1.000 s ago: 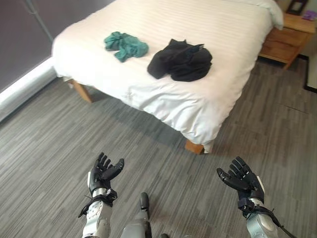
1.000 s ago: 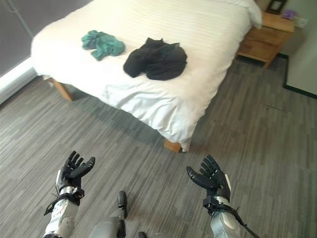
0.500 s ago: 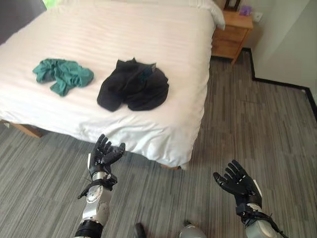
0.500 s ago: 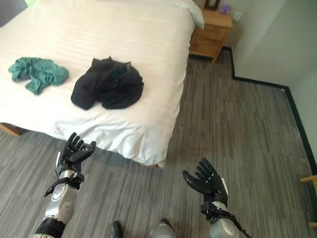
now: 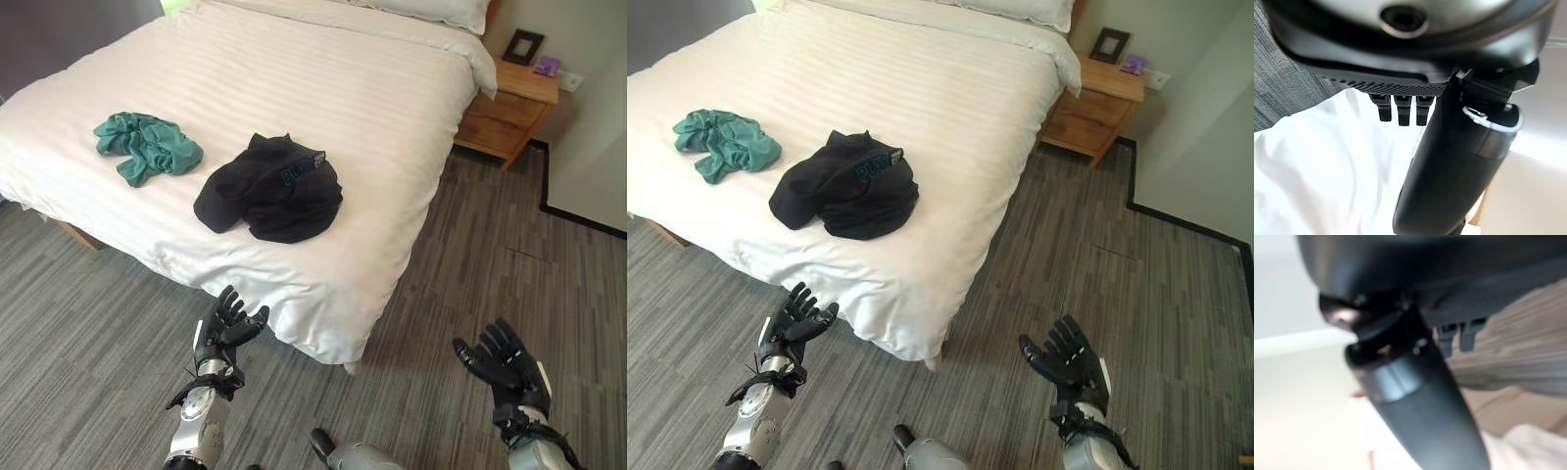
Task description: Pick up bed clothes into laundry basket.
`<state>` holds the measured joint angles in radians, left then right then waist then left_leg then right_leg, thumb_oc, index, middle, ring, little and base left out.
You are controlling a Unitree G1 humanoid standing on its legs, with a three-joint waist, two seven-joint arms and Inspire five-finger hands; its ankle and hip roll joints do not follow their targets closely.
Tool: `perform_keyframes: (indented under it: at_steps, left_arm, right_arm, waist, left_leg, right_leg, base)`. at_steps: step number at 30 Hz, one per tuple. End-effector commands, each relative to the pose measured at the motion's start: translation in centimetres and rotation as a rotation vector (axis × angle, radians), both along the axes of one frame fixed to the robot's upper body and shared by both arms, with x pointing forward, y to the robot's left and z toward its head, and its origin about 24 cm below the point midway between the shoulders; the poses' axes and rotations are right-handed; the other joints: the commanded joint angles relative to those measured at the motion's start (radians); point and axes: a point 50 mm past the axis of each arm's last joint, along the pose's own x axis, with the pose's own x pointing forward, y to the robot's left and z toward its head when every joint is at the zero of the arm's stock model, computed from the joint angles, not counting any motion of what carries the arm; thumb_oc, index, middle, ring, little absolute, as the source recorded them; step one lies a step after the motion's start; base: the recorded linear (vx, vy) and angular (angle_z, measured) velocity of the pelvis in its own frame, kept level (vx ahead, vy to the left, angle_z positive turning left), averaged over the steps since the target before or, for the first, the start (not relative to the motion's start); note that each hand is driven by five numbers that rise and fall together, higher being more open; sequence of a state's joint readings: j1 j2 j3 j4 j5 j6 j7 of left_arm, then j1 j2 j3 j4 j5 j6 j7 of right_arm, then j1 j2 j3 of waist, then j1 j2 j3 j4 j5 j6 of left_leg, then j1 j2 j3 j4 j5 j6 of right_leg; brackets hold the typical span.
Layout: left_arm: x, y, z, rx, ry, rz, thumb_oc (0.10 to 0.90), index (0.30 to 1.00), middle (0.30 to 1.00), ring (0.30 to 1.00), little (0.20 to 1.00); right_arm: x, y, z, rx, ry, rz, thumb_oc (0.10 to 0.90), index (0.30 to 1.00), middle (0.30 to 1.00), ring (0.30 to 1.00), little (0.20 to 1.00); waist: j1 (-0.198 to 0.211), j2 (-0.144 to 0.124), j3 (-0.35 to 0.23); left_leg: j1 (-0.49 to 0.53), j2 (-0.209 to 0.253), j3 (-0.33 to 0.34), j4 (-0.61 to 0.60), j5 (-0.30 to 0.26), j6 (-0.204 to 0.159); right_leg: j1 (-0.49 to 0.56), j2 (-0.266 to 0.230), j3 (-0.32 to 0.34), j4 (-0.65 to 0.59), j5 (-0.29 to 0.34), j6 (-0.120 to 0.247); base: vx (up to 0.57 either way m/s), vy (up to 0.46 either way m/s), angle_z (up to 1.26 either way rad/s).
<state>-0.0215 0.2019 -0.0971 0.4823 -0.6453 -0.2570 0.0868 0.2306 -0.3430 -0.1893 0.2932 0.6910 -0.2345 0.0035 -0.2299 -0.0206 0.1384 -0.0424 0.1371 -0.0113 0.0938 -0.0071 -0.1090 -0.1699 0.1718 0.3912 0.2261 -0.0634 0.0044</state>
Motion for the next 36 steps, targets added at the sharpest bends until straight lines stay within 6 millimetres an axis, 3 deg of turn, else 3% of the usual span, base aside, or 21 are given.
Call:
perform_keyframes:
  at_steps: [1,3,8,18,19,20,22,25,26,27,30,33,34,35,36]
  left_arm:
    - [2.4,1.0,4.5,0.062,-0.238,-0.018,0.8,0.9,0.9,0.9,0.9]
    - [2.1,1.0,4.1,0.089,-0.219,-0.025,0.8,0.9,0.9,0.9,0.9]
    - [1.1,1.2,3.2,0.075,-0.185,-0.021,0.8,0.9,0.9,0.9,0.9]
    - [0.6,2.4,3.4,0.082,-0.19,0.035,0.8,0.9,0.9,0.9,0.9]
    - [1.7,2.7,7.4,0.196,-0.315,-0.127,0.8,0.9,0.9,0.9,0.9]
    - [2.1,2.3,7.6,0.197,-0.325,-0.14,0.8,0.9,0.9,0.9,0.9]
    - [2.1,2.3,7.5,0.196,-0.324,-0.139,0.8,0.9,0.9,0.9,0.9]
    - [1.8,1.9,6.3,0.167,-0.28,-0.136,0.8,0.9,0.9,0.9,0.9]
    - [1.8,1.9,6.3,0.166,-0.28,-0.136,0.8,0.9,0.9,0.9,0.9]
    - [1.9,1.7,5.7,0.134,-0.257,-0.107,0.8,0.9,0.9,0.9,0.9]
    - [1.8,2.1,6.4,0.131,-0.288,-0.105,0.8,0.9,0.9,0.9,0.9]
    - [1.9,2.4,6.6,0.125,-0.3,-0.082,0.8,0.9,0.9,0.9,0.9]
    - [2.0,2.4,6.6,0.106,-0.298,-0.063,0.8,0.9,0.9,0.9,0.9]
    - [1.9,2.7,6.7,0.091,-0.306,-0.027,0.8,0.9,0.9,0.9,0.9]
    - [1.9,2.7,6.6,0.091,-0.305,-0.028,0.8,0.9,0.9,0.9,0.9]
  right_arm:
    - [0.5,-2.6,5.7,-0.163,-0.261,-0.114,0.8,0.9,0.9,0.9,0.9]
    - [1.1,-2.2,6.4,-0.174,-0.3,-0.1,0.8,0.9,0.9,0.9,0.9]
    - [0.9,-1.1,5.3,-0.137,-0.267,-0.071,0.8,0.9,0.9,0.9,0.9]
    - [1.8,0.9,4.1,-0.062,-0.246,0.009,0.8,0.9,0.9,0.9,0.9]
    - [4.0,2.2,4.0,-0.098,-0.178,0.22,0.8,0.9,0.9,0.9,0.9]
    - [3.0,1.7,3.3,-0.099,-0.139,0.195,0.8,0.9,0.9,0.9,0.9]
    - [2.6,1.6,2.9,-0.084,-0.124,0.176,0.8,0.9,0.9,0.9,0.9]
    - [1.5,1.5,2.0,-0.032,-0.109,0.131,0.8,0.9,0.9,0.9,0.9]
    - [1.5,1.5,2.0,-0.032,-0.109,0.131,0.8,0.9,0.9,0.9,0.9]
    - [1.2,1.7,1.5,-0.012,-0.102,0.104,0.8,0.9,0.9,0.9,0.9]
    - [1.0,1.7,1.2,0.035,-0.123,0.082,0.8,0.9,0.9,0.9,0.9]
    - [1.7,1.6,1.9,-0.021,-0.119,0.118,0.8,0.9,0.9,0.9,0.9]
    - [1.8,1.3,2.1,-0.018,-0.132,0.1,0.8,0.9,0.9,0.9,0.9]
    - [1.8,0.9,2.8,0.005,-0.179,0.052,0.8,0.9,0.9,0.9,0.9]
    - [1.8,0.9,2.8,0.005,-0.178,0.051,0.8,0.9,0.9,0.9,0.9]
  waist:
    - [0.018,-0.051,-0.044]
    - [0.032,-0.047,-0.033]
    - [0.036,-0.017,-0.048]
    - [0.055,0.007,-0.055]
    - [0.195,-0.069,-0.002]
    - [0.167,-0.086,-0.005]
    - [0.16,-0.084,-0.012]
    - [0.13,-0.039,-0.04]
    - [0.13,-0.039,-0.039]
    - [0.121,-0.029,-0.042]
    - [0.117,-0.031,-0.023]
    - [0.149,-0.052,0.036]
    - [0.151,-0.058,0.048]
    - [0.146,-0.066,0.04]
    - [0.151,-0.069,0.043]
  left_leg:
    - [-0.005,-0.101,0.017,0.023,-0.014,0.068]
    - [-0.05,-0.119,0.028,-0.041,0.002,0.075]
    - [0.011,-0.144,0.054,-0.148,0.012,0.087]
    - [0.079,-0.153,0.093,-0.17,0.005,0.094]
    - [-0.143,-0.13,-0.065,0.025,0.004,0.076]
    - [-0.113,-0.112,-0.018,0.103,-0.036,0.071]
    - [-0.094,-0.102,-0.014,0.098,-0.049,0.068]
    - [-0.009,-0.084,0.013,-0.078,-0.022,0.078]
    - [-0.008,-0.084,0.013,-0.079,-0.022,0.078]
    - [0.0,-0.102,-0.019,-0.121,-0.001,0.085]
    - [-0.033,-0.099,0.012,-0.017,-0.025,0.069]
    - [-0.181,-0.091,-0.049,0.268,0.066,0.035]
    - [-0.223,-0.064,-0.053,0.309,0.097,0.032]
    - [-0.251,0.053,-0.008,0.271,0.125,0.043]
    - [-0.242,0.053,-0.002,0.268,0.123,0.043]
  right_leg:
    - [0.089,-0.045,0.085,-0.226,0.136,0.094]
    - [0.087,-0.058,0.064,-0.232,0.136,0.098]
    - [0.095,-0.037,0.085,-0.258,0.133,0.102]
    - [0.12,-0.043,0.112,-0.241,0.114,0.11]
    - [0.127,-0.163,-0.1,-0.127,0.0,0.103]
    - [0.11,-0.176,-0.108,-0.129,0.029,0.106]
    - [0.106,-0.175,-0.109,-0.133,0.032,0.105]
    - [0.091,-0.14,-0.131,-0.133,0.015,0.092]
    - [0.091,-0.14,-0.131,-0.133,0.015,0.092]
    - [0.092,-0.135,-0.134,-0.143,0.018,0.094]
    - [0.094,-0.144,-0.145,-0.135,0.005,0.085]
    - [0.114,-0.147,-0.148,-0.131,0.009,0.061]
    - [0.126,-0.161,-0.147,-0.133,0.012,0.062]
    - [0.133,-0.213,-0.151,-0.139,0.011,0.076]
    - [0.138,-0.215,-0.147,-0.141,0.009,0.076]
  base:
    - [0.06,0.038,0.2]
    - [0.0,0.027,0.4]
    - [0.03,0.068,-0.09]
    - [0.01,0.065,-0.13]
    - [-0.17,0.068,-0.06]
    - [-0.17,0.054,0.09]
    - [-0.16,0.066,0.44]
    - [-0.07,0.112,0.4]
    - [-0.07,0.103,0.41]
    - [-0.07,0.074,0.44]
    - [-0.13,0.068,0.28]
    - [-0.11,0.016,0.18]
    - [0.05,0.187,0.14]
    - [0.09,0.174,0.08]
    - [0.23,0.389,-0.05]
